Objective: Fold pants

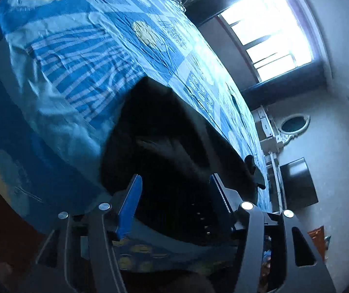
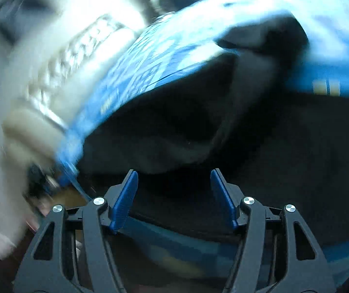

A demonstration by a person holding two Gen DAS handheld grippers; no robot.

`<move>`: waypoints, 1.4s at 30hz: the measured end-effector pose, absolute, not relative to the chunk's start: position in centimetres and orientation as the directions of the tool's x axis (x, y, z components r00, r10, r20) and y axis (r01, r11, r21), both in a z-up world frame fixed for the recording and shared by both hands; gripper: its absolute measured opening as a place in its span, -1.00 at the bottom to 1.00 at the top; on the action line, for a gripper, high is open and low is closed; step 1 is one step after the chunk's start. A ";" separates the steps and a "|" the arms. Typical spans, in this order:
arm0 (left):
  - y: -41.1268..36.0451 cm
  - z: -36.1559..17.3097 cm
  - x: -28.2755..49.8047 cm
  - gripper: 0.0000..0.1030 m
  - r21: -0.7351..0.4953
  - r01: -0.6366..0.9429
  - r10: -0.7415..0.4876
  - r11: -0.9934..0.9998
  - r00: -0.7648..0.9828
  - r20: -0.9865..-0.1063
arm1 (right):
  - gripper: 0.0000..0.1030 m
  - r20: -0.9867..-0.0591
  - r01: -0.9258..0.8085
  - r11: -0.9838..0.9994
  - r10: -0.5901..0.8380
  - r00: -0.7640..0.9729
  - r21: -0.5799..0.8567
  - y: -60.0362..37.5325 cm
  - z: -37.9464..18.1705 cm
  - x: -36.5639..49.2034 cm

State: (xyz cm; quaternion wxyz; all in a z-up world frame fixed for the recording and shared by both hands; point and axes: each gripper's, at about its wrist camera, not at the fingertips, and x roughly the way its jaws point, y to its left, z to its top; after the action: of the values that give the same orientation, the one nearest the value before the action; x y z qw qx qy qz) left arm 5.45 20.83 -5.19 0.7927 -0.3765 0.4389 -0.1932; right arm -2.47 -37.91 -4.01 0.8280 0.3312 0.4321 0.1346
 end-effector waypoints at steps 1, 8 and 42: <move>20.2 -5.3 5.6 0.11 -0.778 -0.030 -0.644 0.628 0.541 -0.541 | 0.20 -0.613 0.095 0.709 0.524 0.591 0.699 -38.1 -4.7 -2.4; 16.8 -7.2 7.9 0.14 -0.813 -0.126 -0.640 0.569 0.552 -0.534 | 0.24 -0.522 0.186 0.555 0.541 0.660 0.811 -38.8 -7.1 -3.3; 19.7 -8.1 3.8 -0.86 -0.811 -0.178 -0.580 0.557 0.616 -0.533 | -0.83 -0.525 0.256 0.494 0.543 0.655 0.831 -37.1 -8.8 -6.6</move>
State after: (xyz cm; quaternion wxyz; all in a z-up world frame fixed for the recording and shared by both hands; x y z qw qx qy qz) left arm 3.84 19.67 -8.07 0.7768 -0.4523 0.4187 -0.1295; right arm -6.59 -37.12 -8.79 0.7638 0.4940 0.4046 0.0939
